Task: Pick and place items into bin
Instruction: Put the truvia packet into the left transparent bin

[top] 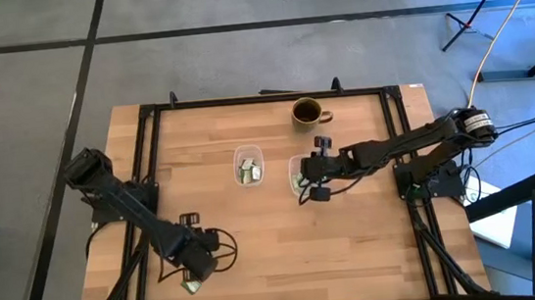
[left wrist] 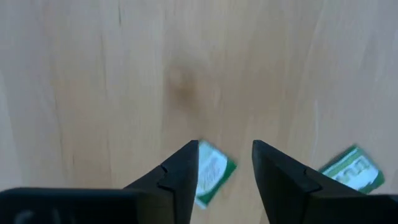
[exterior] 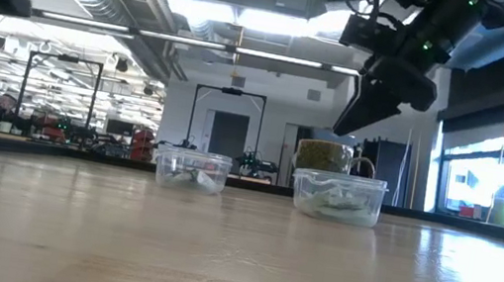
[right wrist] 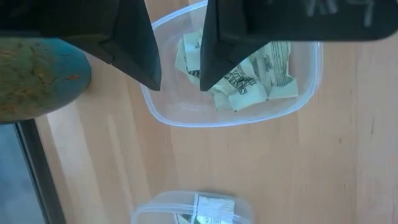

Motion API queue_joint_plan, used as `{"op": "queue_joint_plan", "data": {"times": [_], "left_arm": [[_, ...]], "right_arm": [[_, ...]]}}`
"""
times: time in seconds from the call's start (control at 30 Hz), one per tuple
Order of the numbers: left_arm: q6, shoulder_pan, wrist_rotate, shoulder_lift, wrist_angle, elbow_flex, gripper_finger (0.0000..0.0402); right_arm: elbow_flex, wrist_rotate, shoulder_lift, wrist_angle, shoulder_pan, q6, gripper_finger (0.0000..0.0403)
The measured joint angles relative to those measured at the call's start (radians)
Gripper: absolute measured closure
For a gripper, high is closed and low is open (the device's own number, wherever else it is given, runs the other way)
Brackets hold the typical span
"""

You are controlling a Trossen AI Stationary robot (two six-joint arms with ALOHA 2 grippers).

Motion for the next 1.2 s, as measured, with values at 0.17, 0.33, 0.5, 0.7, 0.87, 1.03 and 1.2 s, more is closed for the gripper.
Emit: {"op": "queue_joint_plan", "data": {"times": [0.17, 0.33, 0.5, 0.7, 0.87, 1.03, 1.2], "left_arm": [[-0.042, -0.022, 0.058, 0.044, -0.057, 0.0, 0.0235], [-0.028, -0.022, 0.067, 0.084, -0.056, -0.001, 0.0231], [-0.016, -0.023, 0.052, 0.095, -0.079, -0.001, 0.0235], [0.002, -0.026, 0.019, 0.09, -0.111, -0.002, 0.0252], [-0.074, -0.054, 0.023, 0.06, -0.11, -0.103, 0.0258], [-0.189, -0.074, -0.003, 0.0, 0.004, -0.189, 0.0256], [-0.032, -0.08, -0.042, -0.009, 0.154, -0.201, 0.0256]], "right_arm": [[-0.002, -0.001, 0.0, 0.006, 0.0, 0.025, 0.0288], [-0.002, -0.001, 0.0, 0.025, 0.0, 0.026, 0.0288], [-0.002, -0.001, 0.0, 0.049, 0.0, 0.019, 0.0288], [-0.002, -0.001, 0.0, 0.051, 0.0, 0.017, 0.0288], [-0.002, -0.001, 0.0, 0.062, 0.0, -0.027, 0.0288], [-0.002, -0.001, 0.001, 0.083, 0.0, -0.035, 0.0288], [-0.002, -0.001, 0.001, 0.085, 0.0, -0.033, 0.0288]]}}
